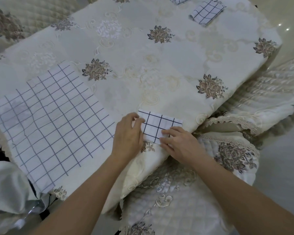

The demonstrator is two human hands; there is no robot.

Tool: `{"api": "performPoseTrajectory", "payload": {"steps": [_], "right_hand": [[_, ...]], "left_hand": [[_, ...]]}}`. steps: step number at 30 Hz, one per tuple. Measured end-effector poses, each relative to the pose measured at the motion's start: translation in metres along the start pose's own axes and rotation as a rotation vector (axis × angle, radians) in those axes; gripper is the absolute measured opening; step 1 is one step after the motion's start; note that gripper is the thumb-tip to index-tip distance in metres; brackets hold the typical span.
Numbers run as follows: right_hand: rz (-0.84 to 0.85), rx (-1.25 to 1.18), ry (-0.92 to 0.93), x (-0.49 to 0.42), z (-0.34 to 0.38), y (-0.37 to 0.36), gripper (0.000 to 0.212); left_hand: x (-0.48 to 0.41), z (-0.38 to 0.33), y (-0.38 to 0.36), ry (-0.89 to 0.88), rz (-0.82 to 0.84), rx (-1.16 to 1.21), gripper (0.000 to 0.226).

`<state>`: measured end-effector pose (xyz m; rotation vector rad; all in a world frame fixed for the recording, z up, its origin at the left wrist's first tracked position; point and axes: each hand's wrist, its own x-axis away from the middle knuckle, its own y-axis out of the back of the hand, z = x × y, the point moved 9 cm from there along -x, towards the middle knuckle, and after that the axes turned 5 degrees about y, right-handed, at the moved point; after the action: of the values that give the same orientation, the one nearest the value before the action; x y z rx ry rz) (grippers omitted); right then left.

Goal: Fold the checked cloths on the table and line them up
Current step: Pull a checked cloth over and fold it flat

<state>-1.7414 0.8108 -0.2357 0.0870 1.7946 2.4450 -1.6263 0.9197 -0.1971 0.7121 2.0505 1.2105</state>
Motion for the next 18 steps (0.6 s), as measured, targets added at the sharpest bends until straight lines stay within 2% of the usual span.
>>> {"api": "performPoseTrajectory", "payload": {"steps": [4, 6, 8, 12, 15, 18], "right_hand": [[0.009, -0.002, 0.005, 0.0, 0.0, -0.004, 0.041], [-0.017, 0.008, 0.008, 0.0, 0.0, -0.001, 0.039], [-0.041, 0.026, 0.009, 0.0, 0.0, 0.003, 0.04], [-0.083, 0.008, -0.026, -0.003, 0.001, 0.007, 0.039], [-0.298, -0.05, -0.129, -0.01, -0.003, 0.022, 0.029], [-0.354, -0.121, -0.271, -0.039, 0.005, 0.017, 0.046]], "left_hand": [[-0.043, -0.028, -0.052, -0.187, 0.249, -0.121, 0.046], [-0.043, -0.029, -0.08, -0.247, 0.385, -0.225, 0.055], [-0.037, -0.024, -0.096, -0.279, 0.453, -0.276, 0.059], [-0.026, -0.016, -0.103, -0.281, 0.464, -0.286, 0.06], [-0.023, -0.015, -0.103, -0.288, 0.439, -0.267, 0.061], [-0.022, -0.016, -0.104, -0.292, 0.442, -0.266, 0.069]]}}
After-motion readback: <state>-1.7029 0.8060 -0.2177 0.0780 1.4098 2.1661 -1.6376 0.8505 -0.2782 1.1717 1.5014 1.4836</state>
